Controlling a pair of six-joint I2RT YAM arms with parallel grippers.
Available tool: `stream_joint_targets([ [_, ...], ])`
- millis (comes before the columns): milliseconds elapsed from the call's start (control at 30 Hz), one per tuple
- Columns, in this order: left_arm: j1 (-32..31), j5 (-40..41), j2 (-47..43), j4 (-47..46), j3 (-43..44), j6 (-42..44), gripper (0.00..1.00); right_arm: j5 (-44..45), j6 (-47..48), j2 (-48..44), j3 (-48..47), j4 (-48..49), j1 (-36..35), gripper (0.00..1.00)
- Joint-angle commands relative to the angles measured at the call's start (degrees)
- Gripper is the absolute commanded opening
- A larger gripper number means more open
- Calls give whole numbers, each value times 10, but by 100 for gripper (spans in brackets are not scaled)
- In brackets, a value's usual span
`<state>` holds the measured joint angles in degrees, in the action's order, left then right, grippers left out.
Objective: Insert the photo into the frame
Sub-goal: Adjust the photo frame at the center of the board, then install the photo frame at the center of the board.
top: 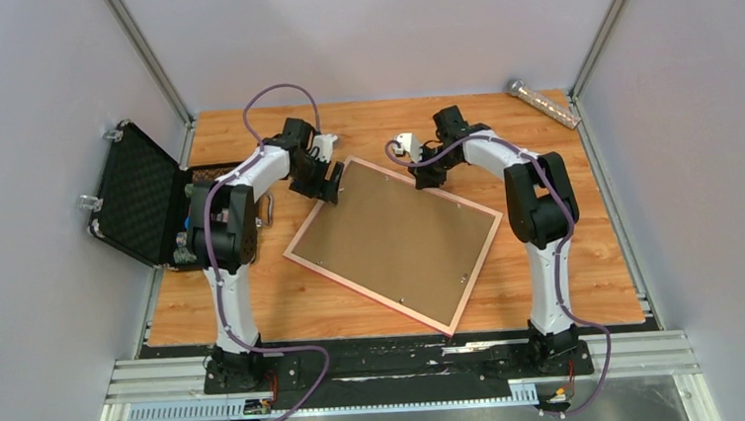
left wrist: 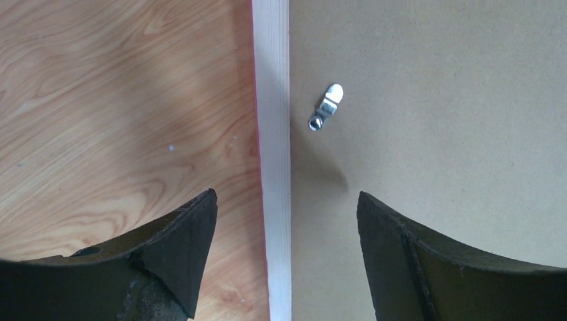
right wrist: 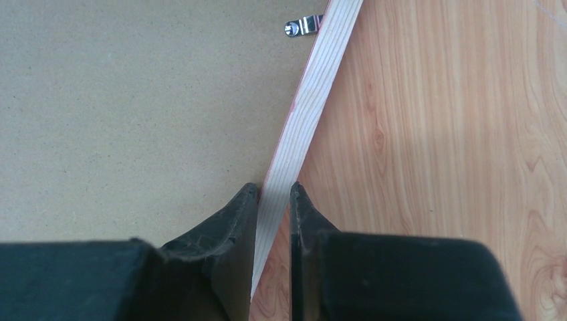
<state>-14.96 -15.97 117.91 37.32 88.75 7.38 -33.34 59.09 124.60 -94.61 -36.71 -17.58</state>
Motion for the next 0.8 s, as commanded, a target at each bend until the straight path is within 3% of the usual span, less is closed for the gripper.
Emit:
stream_joint_targets([
  [0, 2, -8, 22, -20, 39, -24, 82, -22, -28, -4, 19, 25, -12, 0],
  [467, -3, -1, 66, -33, 85, -63, 73, 0, -135, -7, 23, 60, -12, 0],
  [767, -9, 13, 69, -45, 85, -71, 61, 10, -155, -14, 31, 66, -13, 0],
])
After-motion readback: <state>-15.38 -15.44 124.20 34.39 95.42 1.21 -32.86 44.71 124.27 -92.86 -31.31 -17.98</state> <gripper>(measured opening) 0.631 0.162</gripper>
